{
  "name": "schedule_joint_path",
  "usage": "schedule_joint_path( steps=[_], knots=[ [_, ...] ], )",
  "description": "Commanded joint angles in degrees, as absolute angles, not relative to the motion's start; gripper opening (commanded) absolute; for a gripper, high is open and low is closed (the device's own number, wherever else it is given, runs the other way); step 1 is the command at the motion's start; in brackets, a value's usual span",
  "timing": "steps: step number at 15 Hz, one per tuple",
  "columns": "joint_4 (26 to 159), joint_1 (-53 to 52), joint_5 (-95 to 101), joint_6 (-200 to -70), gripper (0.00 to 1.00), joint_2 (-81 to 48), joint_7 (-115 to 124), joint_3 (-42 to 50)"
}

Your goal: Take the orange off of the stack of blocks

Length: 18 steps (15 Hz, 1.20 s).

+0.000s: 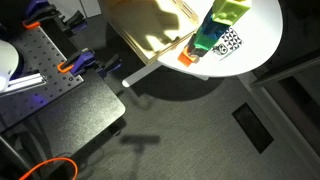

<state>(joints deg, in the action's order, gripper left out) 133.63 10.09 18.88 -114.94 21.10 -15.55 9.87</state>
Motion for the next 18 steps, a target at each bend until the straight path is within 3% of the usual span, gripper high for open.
schedule_joint_path(
  steps=[1, 18],
  knots=[
    [133.5, 9.7, 19.0, -114.8, 1.0, 21.1, -15.5, 10.2],
    [129.7, 9.5, 16.7, -123.0, 1.0, 15.5, -16.3, 11.2]
  ],
)
